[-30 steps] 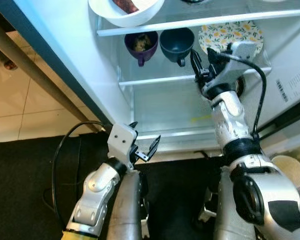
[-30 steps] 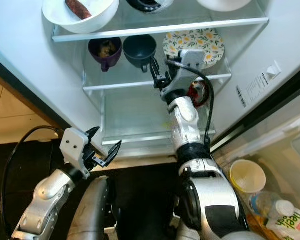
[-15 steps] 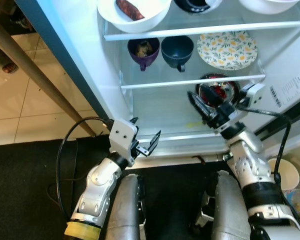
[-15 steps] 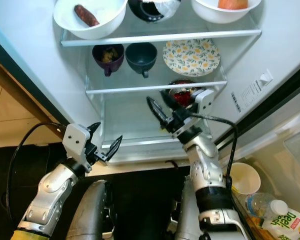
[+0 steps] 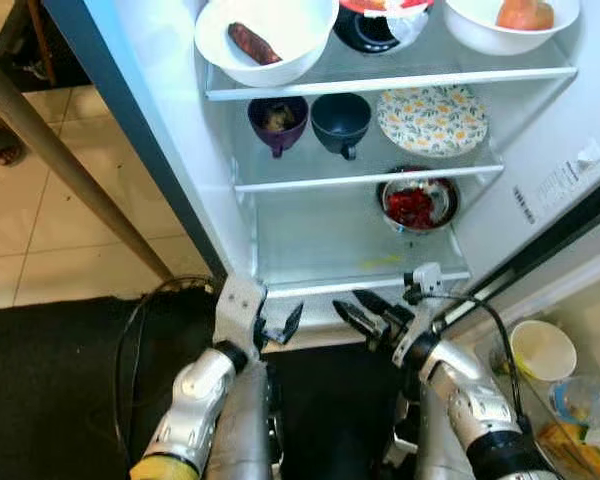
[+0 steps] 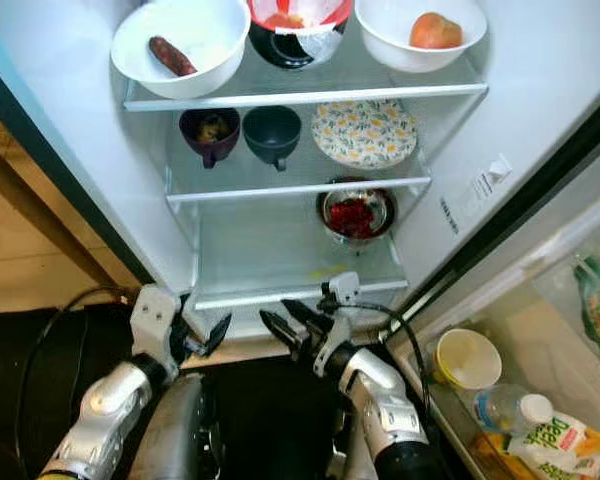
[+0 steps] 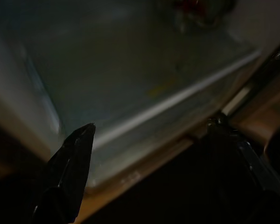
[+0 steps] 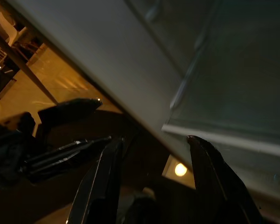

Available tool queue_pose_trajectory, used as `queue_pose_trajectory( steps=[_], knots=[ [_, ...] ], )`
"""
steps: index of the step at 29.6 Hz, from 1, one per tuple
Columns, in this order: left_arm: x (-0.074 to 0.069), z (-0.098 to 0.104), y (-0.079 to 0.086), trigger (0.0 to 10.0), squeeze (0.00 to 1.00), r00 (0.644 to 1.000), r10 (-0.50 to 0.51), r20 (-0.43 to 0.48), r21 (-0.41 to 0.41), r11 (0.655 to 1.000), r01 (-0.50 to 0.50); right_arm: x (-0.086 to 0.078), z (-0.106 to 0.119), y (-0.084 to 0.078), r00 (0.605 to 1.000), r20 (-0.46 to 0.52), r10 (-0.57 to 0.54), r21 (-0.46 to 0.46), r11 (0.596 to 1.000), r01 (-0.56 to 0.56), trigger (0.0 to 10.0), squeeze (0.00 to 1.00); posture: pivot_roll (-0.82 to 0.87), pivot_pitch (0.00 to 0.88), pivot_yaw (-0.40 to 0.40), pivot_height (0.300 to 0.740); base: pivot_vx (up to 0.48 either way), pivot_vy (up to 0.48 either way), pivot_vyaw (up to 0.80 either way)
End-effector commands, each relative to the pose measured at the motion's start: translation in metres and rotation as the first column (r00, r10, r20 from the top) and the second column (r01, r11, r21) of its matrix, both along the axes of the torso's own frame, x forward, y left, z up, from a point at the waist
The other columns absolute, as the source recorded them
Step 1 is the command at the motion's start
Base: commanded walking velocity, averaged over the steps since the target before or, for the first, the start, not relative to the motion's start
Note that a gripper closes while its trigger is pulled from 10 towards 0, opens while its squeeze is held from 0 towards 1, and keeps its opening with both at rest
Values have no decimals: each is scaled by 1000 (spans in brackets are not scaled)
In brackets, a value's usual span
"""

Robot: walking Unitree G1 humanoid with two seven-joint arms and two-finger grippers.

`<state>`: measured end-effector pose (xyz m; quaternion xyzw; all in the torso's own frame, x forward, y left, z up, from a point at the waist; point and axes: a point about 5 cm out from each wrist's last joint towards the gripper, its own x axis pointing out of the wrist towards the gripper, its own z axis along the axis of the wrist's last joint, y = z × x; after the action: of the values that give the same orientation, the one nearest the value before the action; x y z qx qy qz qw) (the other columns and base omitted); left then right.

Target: Restocking fridge

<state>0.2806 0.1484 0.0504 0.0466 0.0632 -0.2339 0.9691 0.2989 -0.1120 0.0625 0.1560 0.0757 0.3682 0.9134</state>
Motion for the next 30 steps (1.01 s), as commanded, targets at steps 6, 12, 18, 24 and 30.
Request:
queue_pose_trajectory(
  steps=[6,12,18,24,30],
  knots=[
    [-43,-71,44,10000,0,938,157,-309,99,986,-132,-31,-56,-18,972,-219,-82,-89,994,64,10000,0,12,213,12,630,0,0,0],
    [-60,-87,62,10000,0,883,265,-387,141,964,-227,-38,-67,-24,958,-265,-111,-122,989,81,10000,0,10,200,17,655,0,0,0],
    [-88,-107,81,10000,0,801,359,-479,218,933,-288,-51,-87,-31,929,-322,-183,-234,966,109,10000,0,9,193,17,675,0,0,0],
    [-119,-124,98,10000,0,672,472,-571,303,882,-362,-61,-101,-39,893,-374,-252,-296,945,143,10000,0,3,183,19,675,0,0,0],
    [-143,-133,109,10000,0,586,527,-616,346,849,-400,-71,-108,-45,868,-422,-260,-256,953,161,10000,0,-2,168,20,685,0,0,0]
  ],
)
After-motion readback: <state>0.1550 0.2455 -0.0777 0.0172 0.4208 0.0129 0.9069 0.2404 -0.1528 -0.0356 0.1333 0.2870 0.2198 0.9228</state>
